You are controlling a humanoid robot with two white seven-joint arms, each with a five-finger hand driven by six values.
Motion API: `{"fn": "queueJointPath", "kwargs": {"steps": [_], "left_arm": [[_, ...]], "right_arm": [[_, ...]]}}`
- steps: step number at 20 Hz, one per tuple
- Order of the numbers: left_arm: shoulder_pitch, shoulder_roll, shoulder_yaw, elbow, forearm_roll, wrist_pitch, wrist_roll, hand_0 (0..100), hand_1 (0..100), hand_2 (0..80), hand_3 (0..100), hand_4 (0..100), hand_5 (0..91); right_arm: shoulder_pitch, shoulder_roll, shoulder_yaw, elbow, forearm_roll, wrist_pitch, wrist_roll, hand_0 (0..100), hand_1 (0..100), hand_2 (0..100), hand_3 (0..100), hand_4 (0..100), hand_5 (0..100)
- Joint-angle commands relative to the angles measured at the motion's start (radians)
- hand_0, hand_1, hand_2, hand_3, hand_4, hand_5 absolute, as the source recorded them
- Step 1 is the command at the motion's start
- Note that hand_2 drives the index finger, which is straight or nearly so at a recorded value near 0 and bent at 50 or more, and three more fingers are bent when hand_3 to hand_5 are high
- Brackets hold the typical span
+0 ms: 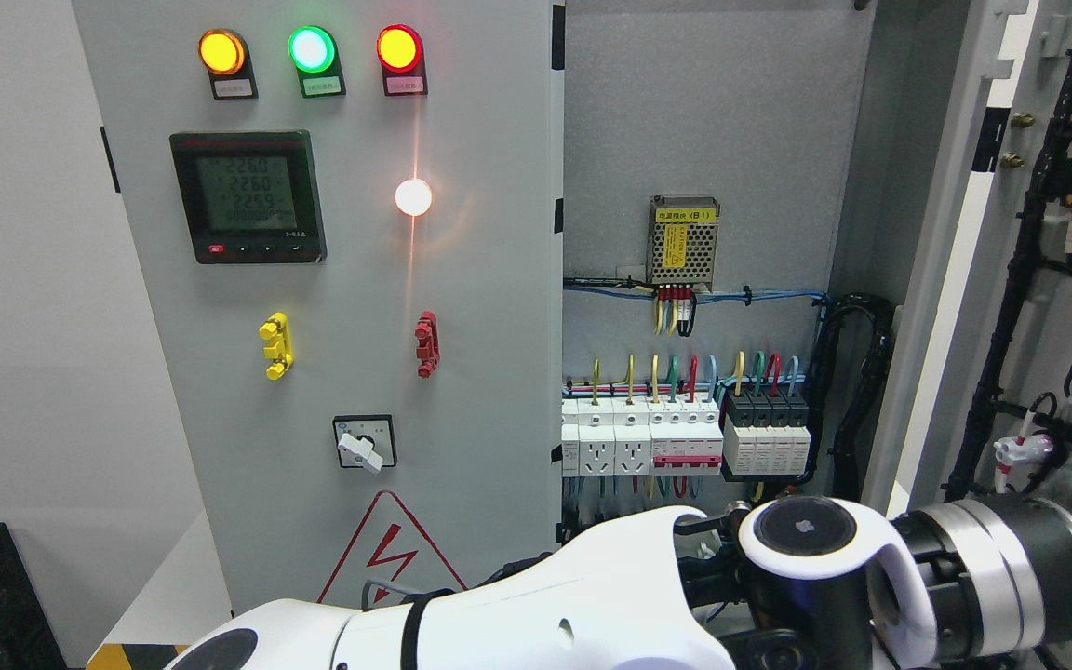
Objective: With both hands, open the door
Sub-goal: 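Push the push-button door farther open with the left hand, then withdraw the left hand down away from the opened door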
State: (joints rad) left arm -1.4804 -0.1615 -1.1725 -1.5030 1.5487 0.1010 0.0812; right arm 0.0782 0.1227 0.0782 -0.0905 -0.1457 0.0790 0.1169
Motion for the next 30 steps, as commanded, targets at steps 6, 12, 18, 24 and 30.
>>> {"fn": "queueJointPath", "kwargs": {"steps": [6, 12, 18, 24, 30], "left_arm": [[0.002, 0.010, -0.007, -0.023, 0.004, 0.005, 0.000, 0, 0, 0.0, 0, 0, 0.0], [0.006, 0.114, 0.002, -0.109, 0.005, 0.005, 0.000, 0, 0, 0.0, 0, 0, 0.0], [0.012, 0.223, 0.004, -0.206, 0.008, 0.005, 0.000, 0, 0, 0.0, 0, 0, 0.0], [0.077, 0.376, 0.002, -0.342, 0.014, 0.005, -0.001, 0, 0, 0.0, 0, 0, 0.0], [0.184, 0.568, -0.001, -0.451, 0.016, 0.003, -0.005, 0, 0, 0.0, 0, 0, 0.0]], "right_arm": [[0.000, 0.000, 0.000, 0.000, 0.000, -0.001, 0.004, 19, 0, 0, 0, 0, 0], [0.000, 0.000, 0.000, 0.000, 0.000, -0.001, 0.004, 19, 0, 0, 0, 0, 0], [0.000, 0.000, -0.002, 0.000, 0.000, -0.001, 0.004, 19, 0, 0, 0, 0, 0], [-0.002, 0.000, -0.003, -0.018, 0.002, -0.001, 0.004, 19, 0, 0, 0, 0, 0], [-0.002, -0.002, -0.003, -0.020, 0.002, -0.001, 0.003, 19, 0, 0, 0, 0, 0]]}}
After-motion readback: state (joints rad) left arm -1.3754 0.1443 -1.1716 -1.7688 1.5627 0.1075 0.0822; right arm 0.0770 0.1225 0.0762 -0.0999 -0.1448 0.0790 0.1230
